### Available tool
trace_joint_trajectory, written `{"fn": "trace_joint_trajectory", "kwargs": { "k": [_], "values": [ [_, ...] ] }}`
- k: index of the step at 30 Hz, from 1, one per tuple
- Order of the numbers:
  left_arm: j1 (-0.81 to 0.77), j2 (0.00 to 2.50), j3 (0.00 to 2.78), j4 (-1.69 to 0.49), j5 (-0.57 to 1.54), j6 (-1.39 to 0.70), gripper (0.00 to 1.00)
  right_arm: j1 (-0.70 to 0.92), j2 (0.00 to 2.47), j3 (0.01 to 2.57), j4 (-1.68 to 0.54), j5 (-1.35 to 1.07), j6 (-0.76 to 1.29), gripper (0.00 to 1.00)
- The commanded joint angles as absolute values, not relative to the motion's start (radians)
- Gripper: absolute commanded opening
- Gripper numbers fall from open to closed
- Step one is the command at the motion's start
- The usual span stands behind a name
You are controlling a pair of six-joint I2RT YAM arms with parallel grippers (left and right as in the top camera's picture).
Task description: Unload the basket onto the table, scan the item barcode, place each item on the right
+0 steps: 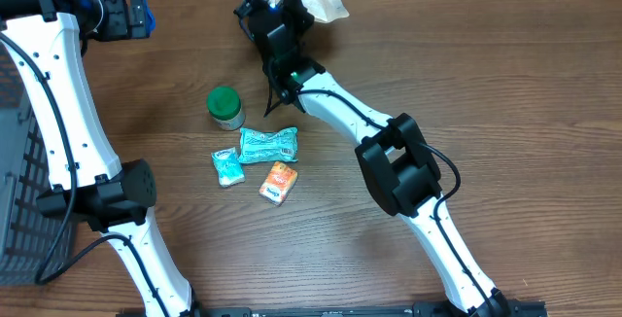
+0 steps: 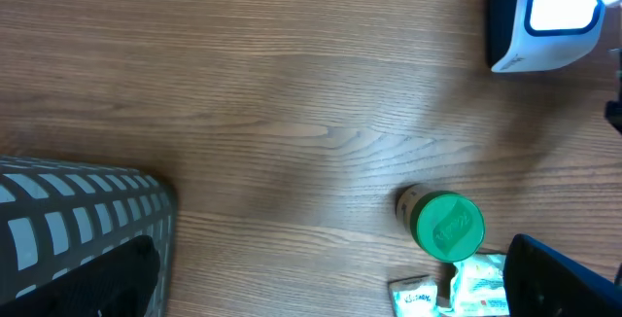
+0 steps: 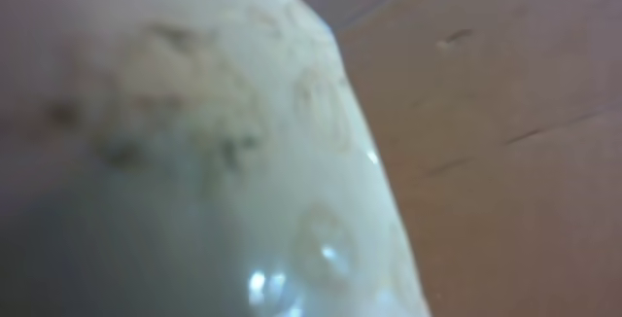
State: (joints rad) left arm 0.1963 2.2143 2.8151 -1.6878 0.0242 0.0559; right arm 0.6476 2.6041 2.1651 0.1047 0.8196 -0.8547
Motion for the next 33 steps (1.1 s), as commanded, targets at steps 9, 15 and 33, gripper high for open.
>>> {"fn": "trace_joint_trajectory", "kwargs": {
  "k": [9,15,33],
  "values": [
    [0.196,2.184,2.823,-1.689,0.018,0.068,1.00,0.638,2.606,2.180,0.126,0.849,-0.868,0.04],
    [0.196,2.184,2.823,-1.689,0.018,0.068,0.99,0.633,2.606,2.180,0.126,0.847,-0.865,0.04],
    [0.196,2.184,2.823,-1.689,0.018,0.068,1.00,0.633,2.472,2.180,0.002,0.812,-0.731,0.04]
  ]
}}
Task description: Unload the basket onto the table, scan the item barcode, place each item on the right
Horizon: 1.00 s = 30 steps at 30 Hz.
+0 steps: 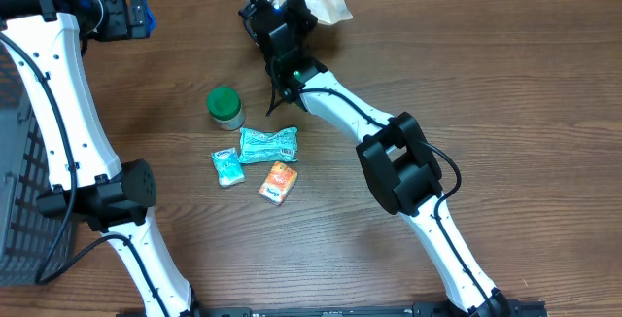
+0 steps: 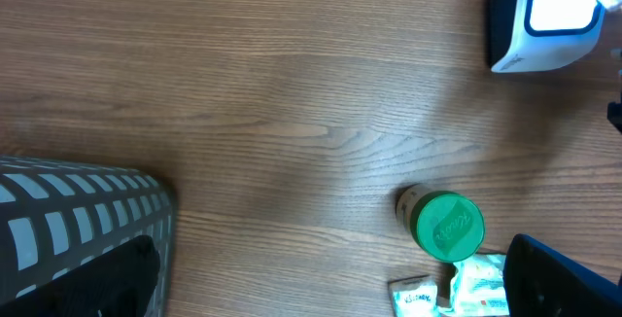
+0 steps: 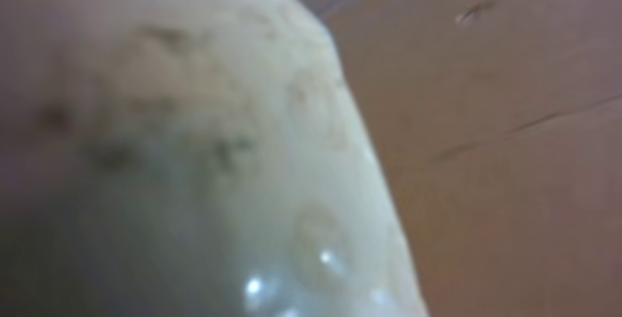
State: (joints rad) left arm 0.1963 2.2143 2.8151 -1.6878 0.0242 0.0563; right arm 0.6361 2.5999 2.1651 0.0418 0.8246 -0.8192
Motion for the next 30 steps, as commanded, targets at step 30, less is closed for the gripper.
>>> {"fn": "trace_joint_trajectory", "kwargs": {
  "k": [30],
  "values": [
    [0.196,2.184,2.823,-1.689,0.018,0.068,1.00,0.077,1.747,2.179,-1.226,-0.645,-0.048,0.04]
  ]
}}
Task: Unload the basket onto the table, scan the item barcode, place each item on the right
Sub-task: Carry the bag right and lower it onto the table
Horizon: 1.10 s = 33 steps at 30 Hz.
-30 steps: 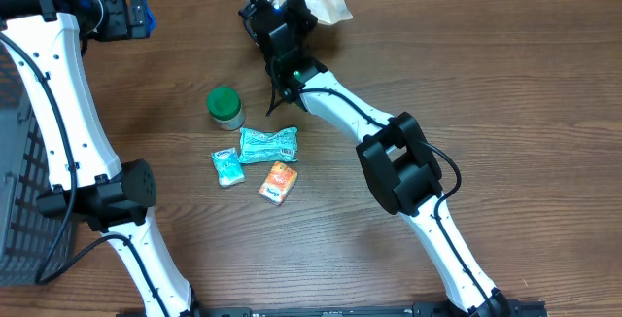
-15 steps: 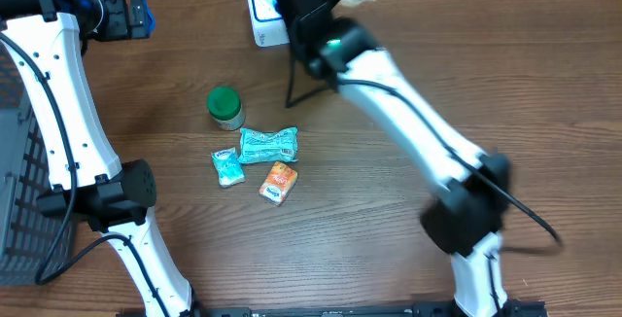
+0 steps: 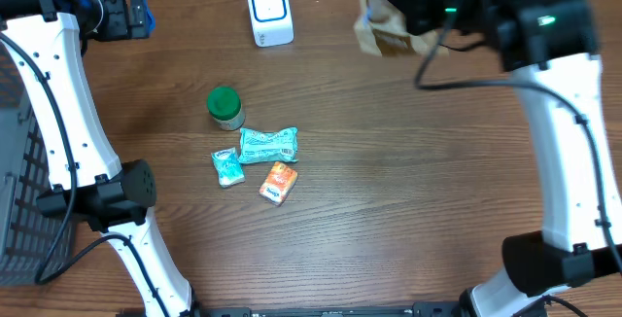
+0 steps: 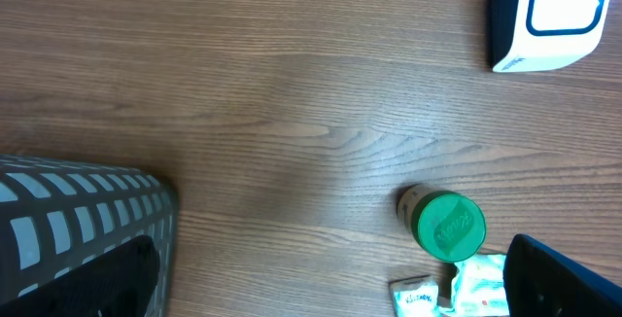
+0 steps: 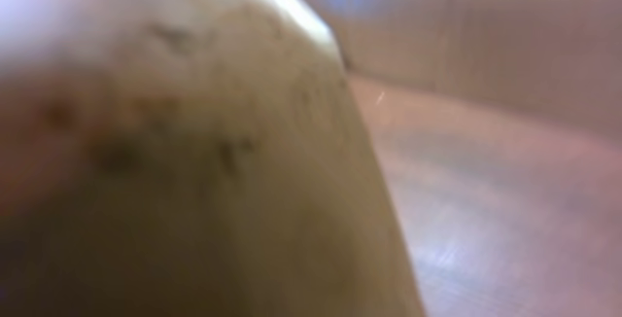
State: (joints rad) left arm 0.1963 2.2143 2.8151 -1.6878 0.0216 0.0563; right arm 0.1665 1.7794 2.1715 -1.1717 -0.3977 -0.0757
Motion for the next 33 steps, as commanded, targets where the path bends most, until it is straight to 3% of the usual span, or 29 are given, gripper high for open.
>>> {"fn": "trace_joint_trajectory", "kwargs": {
  "k": [1,10,23,33],
  "values": [
    [0.196,2.184,2.823,-1.689,0.018,0.068,1.00,0.042,1.750,2.178,-1.270,-0.633,-0.048,0.04],
    [0.196,2.184,2.823,-1.689,0.018,0.068,0.99,-0.175,1.842,2.056,-1.392,-0.604,-0.053,0.04],
    [0.196,2.184,2.823,-1.689,0.019,0.068,1.00,-0.333,1.876,1.578,-1.087,-0.660,0.044,0.04],
    [0.196,2.184,2.823,-1.689,0.019,0.068,1.00,-0.415,1.876,1.446,-0.925,-0.584,0.237,0.04]
  ]
}}
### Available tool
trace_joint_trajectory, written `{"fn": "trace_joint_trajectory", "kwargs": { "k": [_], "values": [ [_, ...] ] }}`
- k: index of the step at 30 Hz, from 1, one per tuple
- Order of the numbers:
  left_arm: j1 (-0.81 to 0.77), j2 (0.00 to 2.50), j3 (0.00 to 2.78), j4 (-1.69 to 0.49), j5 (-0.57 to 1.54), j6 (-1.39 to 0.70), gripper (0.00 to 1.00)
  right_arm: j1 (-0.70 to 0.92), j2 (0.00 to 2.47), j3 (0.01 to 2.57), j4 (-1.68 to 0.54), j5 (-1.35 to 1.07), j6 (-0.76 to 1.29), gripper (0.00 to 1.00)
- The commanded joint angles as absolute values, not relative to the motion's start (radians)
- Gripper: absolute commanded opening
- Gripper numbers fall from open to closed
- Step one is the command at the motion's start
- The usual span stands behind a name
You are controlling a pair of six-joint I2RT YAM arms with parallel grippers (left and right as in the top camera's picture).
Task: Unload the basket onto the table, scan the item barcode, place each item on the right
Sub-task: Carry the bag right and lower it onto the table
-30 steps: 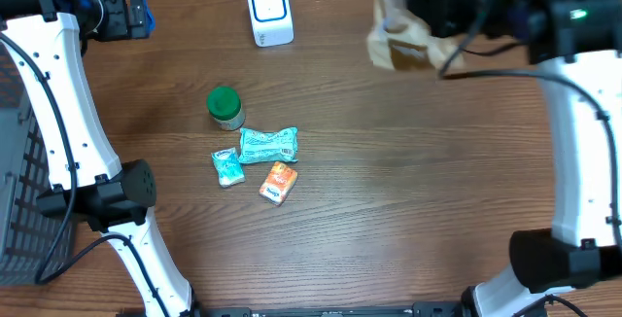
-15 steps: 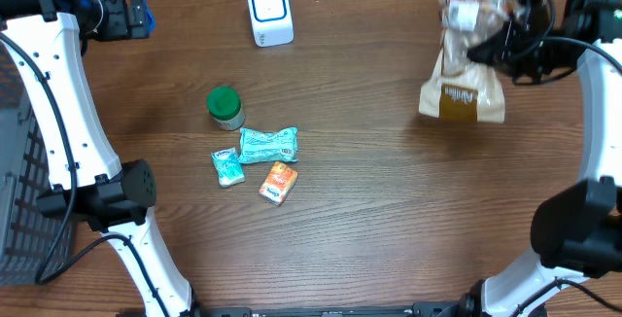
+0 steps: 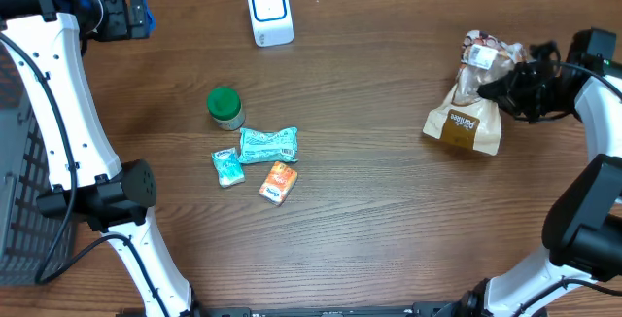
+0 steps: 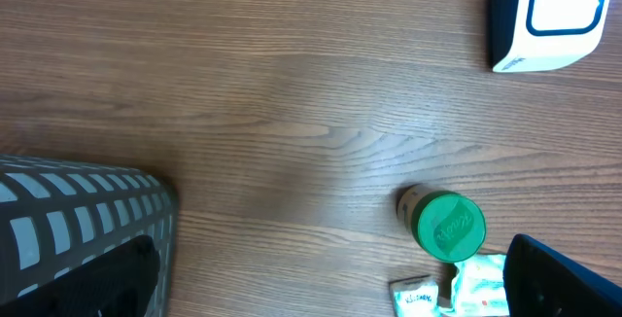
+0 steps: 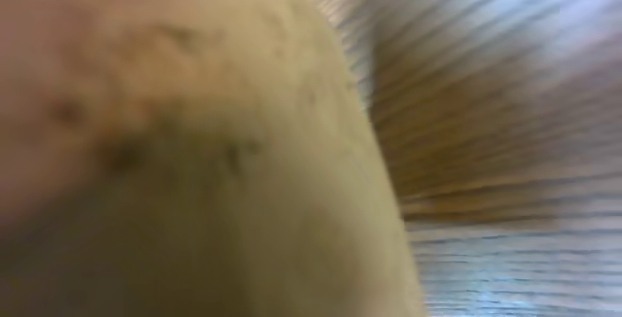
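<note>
A brown snack bag (image 3: 468, 115) with a white label near its top lies low at the table's right side. My right gripper (image 3: 513, 88) is shut on its upper end. The bag (image 5: 194, 161) fills the right wrist view as a blur and hides the fingers. The white and blue scanner (image 3: 269, 11) stands at the back of the table, also in the left wrist view as the scanner (image 4: 552, 16). My left gripper (image 4: 330, 302) hangs open and high at the back left, nothing between its dark fingers (image 4: 559, 278).
A green-lidded jar (image 3: 225, 107), two teal packets (image 3: 268, 144) and an orange packet (image 3: 279, 182) lie left of centre. A grey slatted basket (image 3: 19, 195) stands at the left edge. Bare wood (image 3: 389, 220) lies between the packets and the bag.
My right gripper has carried the brown bag from the back of the table, right of the scanner, down to the far right side. The left arm has not moved.
My right gripper first held the bag over the scanner at the back, hiding it, and stayed there at the second moment. Then the bag was off to the right and the scanner showed. Now the bag is low at the far right, still gripped.
</note>
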State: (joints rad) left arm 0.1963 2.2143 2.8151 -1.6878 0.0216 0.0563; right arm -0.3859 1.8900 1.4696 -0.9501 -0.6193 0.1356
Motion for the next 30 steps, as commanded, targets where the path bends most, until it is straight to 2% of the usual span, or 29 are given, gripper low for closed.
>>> {"fn": "trace_joint_trajectory", "kwargs": {
  "k": [1,8,10,12,14,16,24,30],
  "values": [
    [0.196,2.184,2.823,-1.689,0.019,0.068,1.00,-0.429,1.876,1.430,-0.902,-0.569,0.263,0.04],
    [0.196,2.184,2.823,-1.689,0.018,0.068,1.00,-0.485,1.876,1.333,-0.775,-0.545,0.311,0.04],
    [0.196,2.184,2.823,-1.689,0.019,0.068,1.00,-0.488,1.876,1.313,-0.754,-0.515,0.311,0.09],
    [0.196,2.184,2.823,-1.689,0.018,0.068,1.00,-0.487,1.876,1.300,-0.749,-0.446,0.311,0.25],
    [0.196,2.184,2.823,-1.689,0.018,0.068,1.00,-0.487,1.876,1.297,-0.761,-0.370,0.311,0.48],
    [0.196,2.184,2.823,-1.689,0.018,0.068,1.00,-0.488,1.876,1.298,-0.778,-0.340,0.311,0.98],
    [0.196,2.184,2.823,-1.689,0.018,0.068,0.99,-0.503,1.874,1.514,-1.084,-0.345,0.307,1.00],
    [0.196,2.184,2.823,-1.689,0.018,0.068,1.00,-0.425,1.874,1.706,-1.283,-0.354,0.286,0.98]
  ]
}}
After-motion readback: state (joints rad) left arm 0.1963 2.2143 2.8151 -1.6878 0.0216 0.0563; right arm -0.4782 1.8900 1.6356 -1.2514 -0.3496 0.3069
